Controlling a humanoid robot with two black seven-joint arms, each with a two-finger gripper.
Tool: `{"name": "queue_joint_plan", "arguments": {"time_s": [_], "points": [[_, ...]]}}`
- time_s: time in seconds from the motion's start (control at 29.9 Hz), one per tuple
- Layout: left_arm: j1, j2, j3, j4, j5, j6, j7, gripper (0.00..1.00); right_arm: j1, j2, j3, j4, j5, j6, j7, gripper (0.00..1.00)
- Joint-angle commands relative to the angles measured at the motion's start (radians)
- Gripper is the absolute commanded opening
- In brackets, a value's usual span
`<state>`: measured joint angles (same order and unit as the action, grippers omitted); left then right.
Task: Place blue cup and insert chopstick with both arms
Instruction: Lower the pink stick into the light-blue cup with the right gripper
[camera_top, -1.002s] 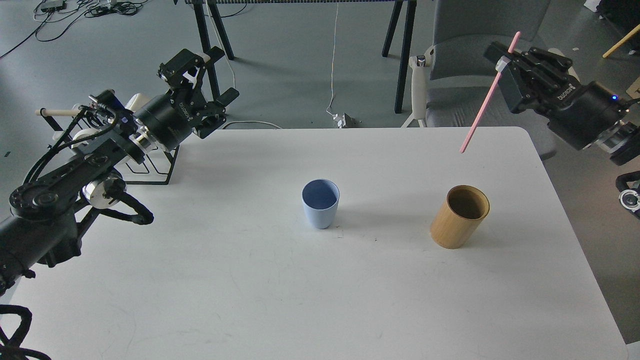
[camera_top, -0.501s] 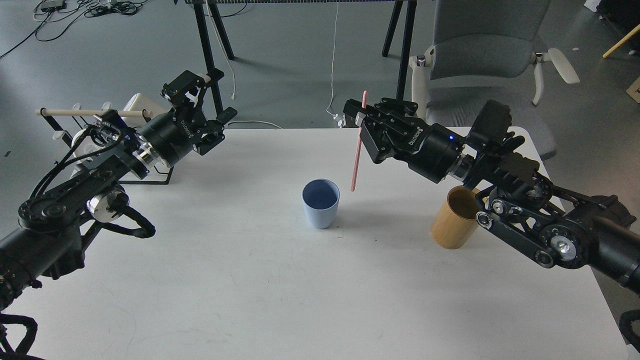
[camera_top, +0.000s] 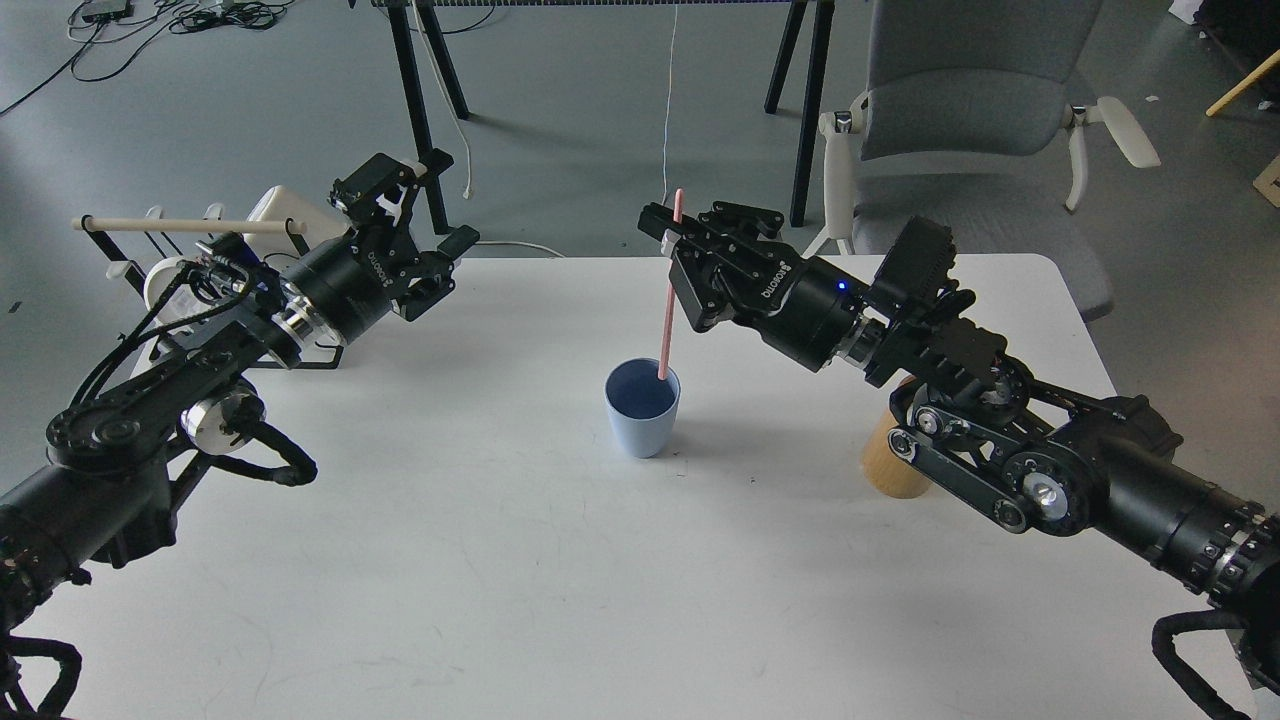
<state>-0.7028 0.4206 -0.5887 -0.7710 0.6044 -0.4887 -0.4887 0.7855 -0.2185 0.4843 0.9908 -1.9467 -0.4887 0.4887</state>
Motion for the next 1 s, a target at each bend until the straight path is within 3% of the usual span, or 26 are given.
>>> {"name": "queue_joint_plan", "arguments": {"time_s": [0.0,0.84,0.97], "points": [[0.0,0.0,0.0,0.001,0.0,0.0,0.0,0.94,0.001,0.042,-0.016,-0.049,0.0,0.0,0.0,0.0],[0.0,-0.017,-0.002,0.001,0.0,0.0,0.0,0.95,0.018,0.18,-0.039,-0.233,-0.005,0.0,0.0,0.0],[0.0,-0.017,-0.002,0.001,0.0,0.0,0.0,0.95,0.017,0.18,-0.061,-0.256,-0.005,0.0,0.0,0.04]]}}
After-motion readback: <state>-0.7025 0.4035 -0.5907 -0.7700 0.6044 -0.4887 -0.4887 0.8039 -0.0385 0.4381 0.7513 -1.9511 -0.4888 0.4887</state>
